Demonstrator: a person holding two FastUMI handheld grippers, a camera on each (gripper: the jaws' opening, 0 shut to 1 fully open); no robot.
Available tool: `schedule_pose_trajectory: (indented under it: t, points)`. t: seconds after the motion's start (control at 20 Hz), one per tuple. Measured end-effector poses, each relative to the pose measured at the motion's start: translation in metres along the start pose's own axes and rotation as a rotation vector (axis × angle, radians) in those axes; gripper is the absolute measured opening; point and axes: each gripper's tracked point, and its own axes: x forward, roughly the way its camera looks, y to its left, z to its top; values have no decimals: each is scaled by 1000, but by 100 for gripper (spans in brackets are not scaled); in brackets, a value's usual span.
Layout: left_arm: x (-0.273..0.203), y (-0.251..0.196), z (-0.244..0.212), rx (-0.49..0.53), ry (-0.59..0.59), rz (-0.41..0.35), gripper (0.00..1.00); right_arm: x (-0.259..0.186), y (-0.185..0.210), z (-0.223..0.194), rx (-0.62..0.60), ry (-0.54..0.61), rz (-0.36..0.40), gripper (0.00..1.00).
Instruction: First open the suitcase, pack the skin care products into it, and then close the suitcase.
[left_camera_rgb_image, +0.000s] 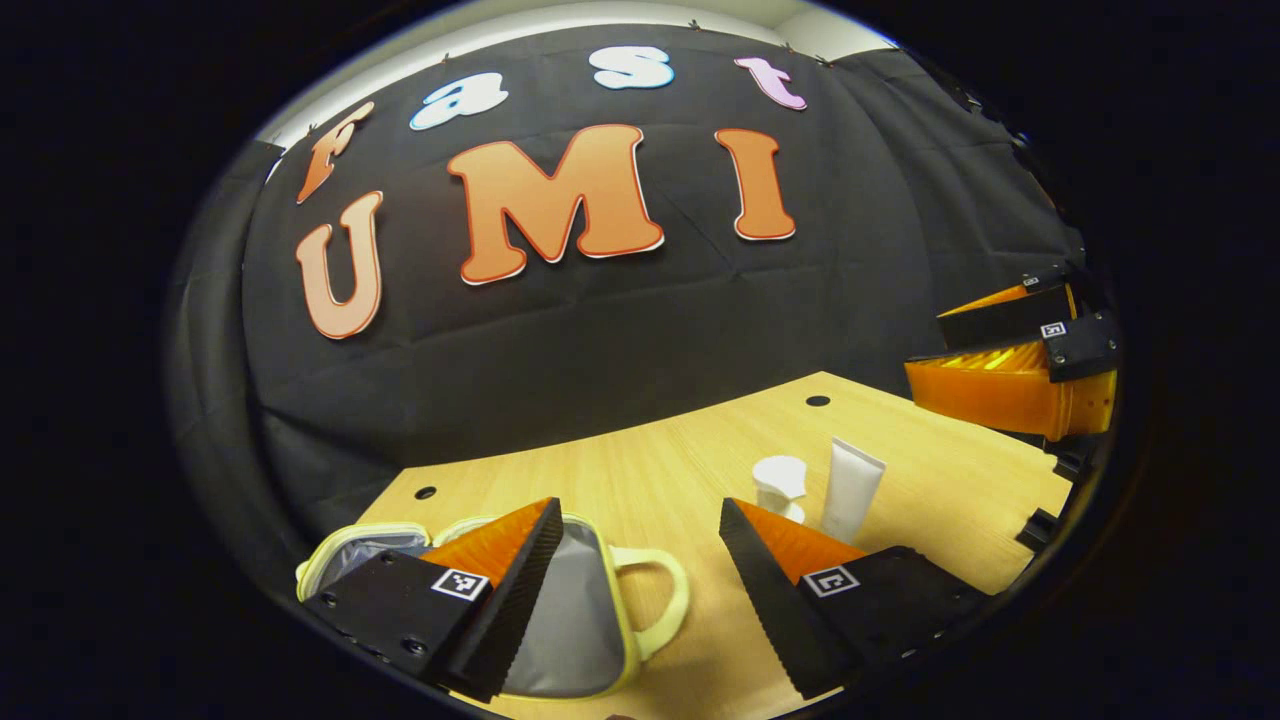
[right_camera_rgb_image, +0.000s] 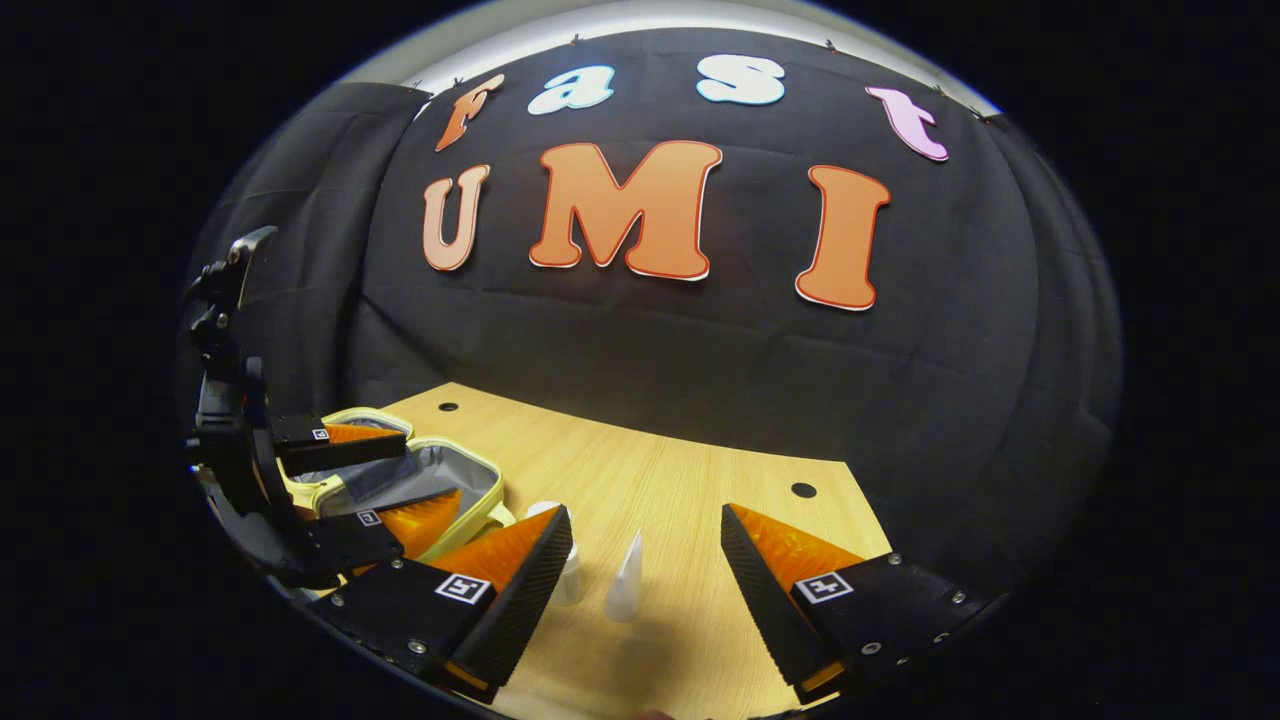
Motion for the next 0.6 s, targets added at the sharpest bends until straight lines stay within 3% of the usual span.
schedule_pose_trajectory:
  t: [0.6]
  points:
    - [40, -79, -70, -27, 104, -116, 98, 13, -4, -35, 16, 31, 49, 95]
